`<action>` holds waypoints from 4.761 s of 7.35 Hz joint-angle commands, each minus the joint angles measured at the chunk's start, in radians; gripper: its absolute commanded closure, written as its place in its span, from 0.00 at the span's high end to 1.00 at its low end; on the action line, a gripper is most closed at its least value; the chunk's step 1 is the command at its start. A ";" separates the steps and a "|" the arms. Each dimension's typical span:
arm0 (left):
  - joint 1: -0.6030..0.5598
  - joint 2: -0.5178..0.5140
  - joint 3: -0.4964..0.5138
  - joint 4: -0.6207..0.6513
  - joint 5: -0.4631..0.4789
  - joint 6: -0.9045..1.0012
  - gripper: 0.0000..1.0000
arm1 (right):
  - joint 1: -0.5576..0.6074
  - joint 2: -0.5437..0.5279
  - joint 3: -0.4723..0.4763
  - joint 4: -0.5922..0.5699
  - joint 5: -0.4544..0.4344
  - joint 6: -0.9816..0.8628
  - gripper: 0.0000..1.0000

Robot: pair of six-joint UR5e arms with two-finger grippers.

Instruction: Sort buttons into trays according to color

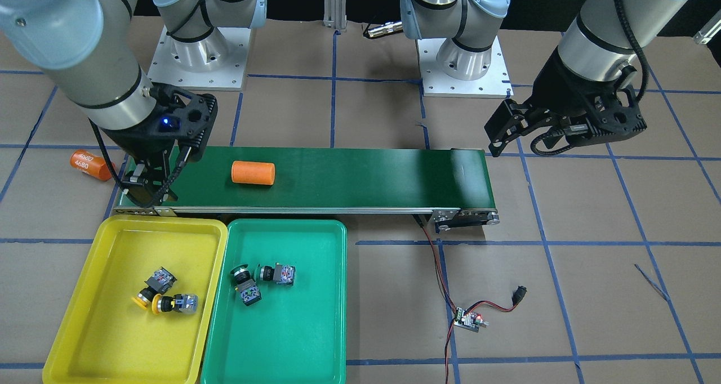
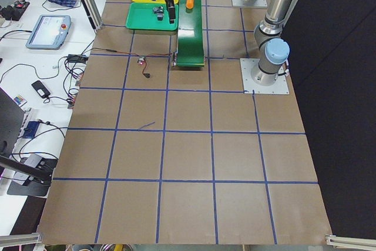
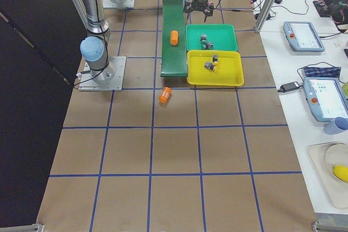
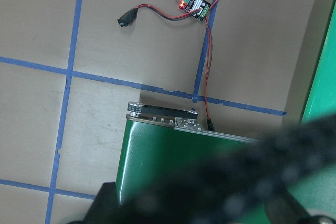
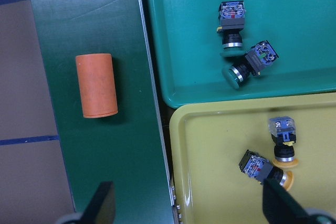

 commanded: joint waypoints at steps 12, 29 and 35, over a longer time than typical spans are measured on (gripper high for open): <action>0.000 0.002 0.000 0.000 0.002 0.000 1.00 | 0.000 -0.239 0.065 0.080 0.002 1.517 1.00; 0.001 0.002 0.000 0.000 0.000 0.004 1.00 | 0.002 -0.253 0.077 0.087 -0.001 1.514 1.00; 0.001 0.002 0.000 0.000 0.000 0.004 1.00 | 0.002 -0.255 0.079 0.084 0.000 1.514 1.00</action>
